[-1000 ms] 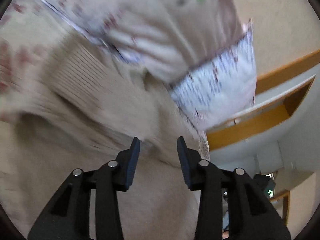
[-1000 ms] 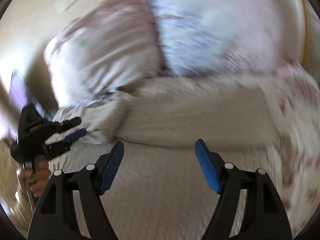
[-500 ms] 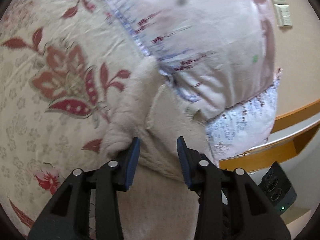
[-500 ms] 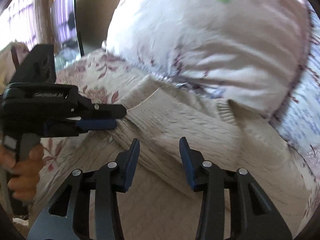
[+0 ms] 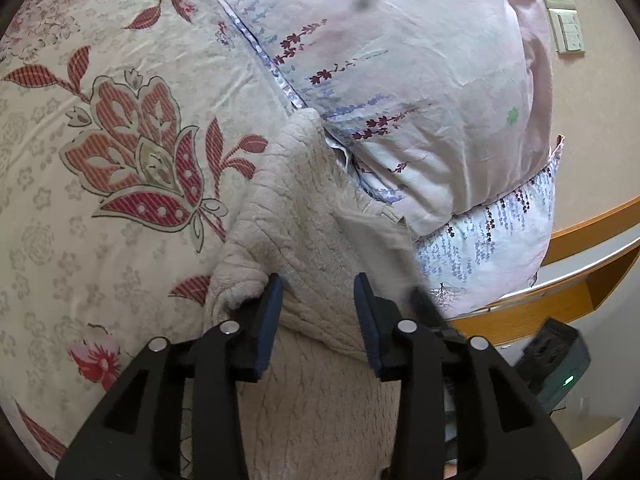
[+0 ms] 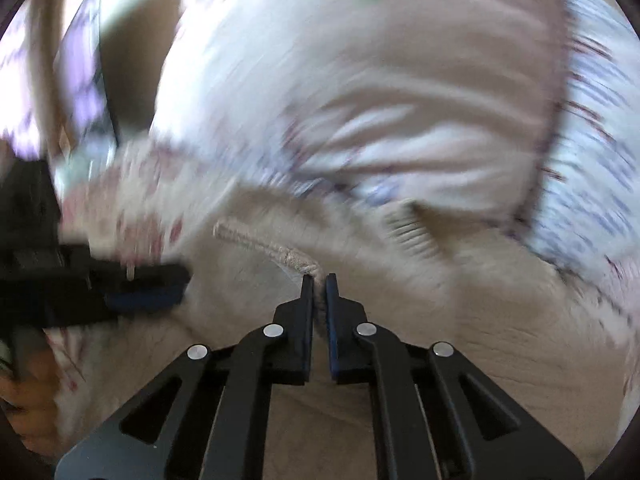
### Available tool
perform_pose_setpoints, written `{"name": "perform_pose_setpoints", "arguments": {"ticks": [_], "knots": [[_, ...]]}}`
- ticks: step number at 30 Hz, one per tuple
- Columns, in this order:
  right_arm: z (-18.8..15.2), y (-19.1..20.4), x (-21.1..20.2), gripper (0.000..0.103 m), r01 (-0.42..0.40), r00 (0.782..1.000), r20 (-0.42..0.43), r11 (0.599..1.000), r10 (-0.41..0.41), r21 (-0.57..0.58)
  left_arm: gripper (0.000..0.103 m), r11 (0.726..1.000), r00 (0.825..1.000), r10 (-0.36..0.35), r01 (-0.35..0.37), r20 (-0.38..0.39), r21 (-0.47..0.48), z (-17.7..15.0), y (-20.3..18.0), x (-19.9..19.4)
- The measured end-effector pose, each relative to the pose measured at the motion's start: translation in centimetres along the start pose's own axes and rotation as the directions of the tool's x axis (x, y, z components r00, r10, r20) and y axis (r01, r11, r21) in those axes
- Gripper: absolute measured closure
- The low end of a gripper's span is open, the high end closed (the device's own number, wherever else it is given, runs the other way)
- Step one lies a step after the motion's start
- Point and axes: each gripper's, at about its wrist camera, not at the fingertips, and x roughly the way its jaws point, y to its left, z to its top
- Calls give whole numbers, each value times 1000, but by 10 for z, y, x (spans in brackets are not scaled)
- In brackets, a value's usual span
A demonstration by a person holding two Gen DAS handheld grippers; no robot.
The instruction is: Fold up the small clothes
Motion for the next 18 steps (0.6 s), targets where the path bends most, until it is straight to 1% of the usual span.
{"name": "perform_pose_setpoints", "arguments": {"ticks": [1,3,4,5,6,7,8,9,10,11,12,13,14,15,16,18], "knots": [[1,-20,-15,97,6,999,39,997,-9,81,59,1000,1000,1,-1,-2,8,0,-4,2],[-4,-58,-41,97,19,995,93,974,-41,225,53,1000,1000,7,-7,-4,31,-1,-8,1],[-14,-86,-57,97,40,990,112,945,-80,323,50,999,1000,12,-11,-5,50,-2,-11,0],[-20,-99,-63,97,52,989,111,929,-99,366,47,998,1000,14,-14,-7,62,-3,-14,0],[-35,-125,-69,97,81,988,81,892,-130,445,45,997,1000,15,-14,-9,74,-4,-16,-1],[-45,-140,-68,97,94,990,44,870,-131,485,43,996,1000,13,-12,-14,86,-6,-19,-1],[-53,-154,-64,97,100,993,-2,849,-116,519,43,995,1000,10,-8,-21,95,-7,-20,-1],[-67,-176,-59,96,112,994,-71,806,-88,581,43,995,1000,5,-2,-30,102,-8,-22,-1],[-76,-189,-57,95,115,993,-105,769,-63,629,43,994,999,6,-1,-41,113,-9,-24,0],[-85,-204,-57,94,100,992,-123,721,-21,686,43,992,999,10,-4,-49,123,-11,-26,-1],[-91,-214,-59,88,82,993,-119,684,7,725,43,991,998,15,-7,-56,137,-13,-28,-3],[-97,-229,-65,75,65,995,-100,628,20,775,42,989,998,18,-9,-60,148,-15,-28,-5],[-100,-239,-70,69,64,996,-87,596,9,800,42,986,998,26,-15,-65,163,-17,-29,-8],[-100,-246,-73,65,66,997,-80,582,-1,811,41,984,997,38,-26,-67,175,-19,-30,-10],[-101,-253,-75,65,75,997,-81,569,-15,819,41,982,996,50,-36,-69,184,-20,-29,-13],[-100,-260,-71,66,74,997,-82,566,-11,821,41,980,996,61,-46,-72,194,-22,-28,-18]]}}
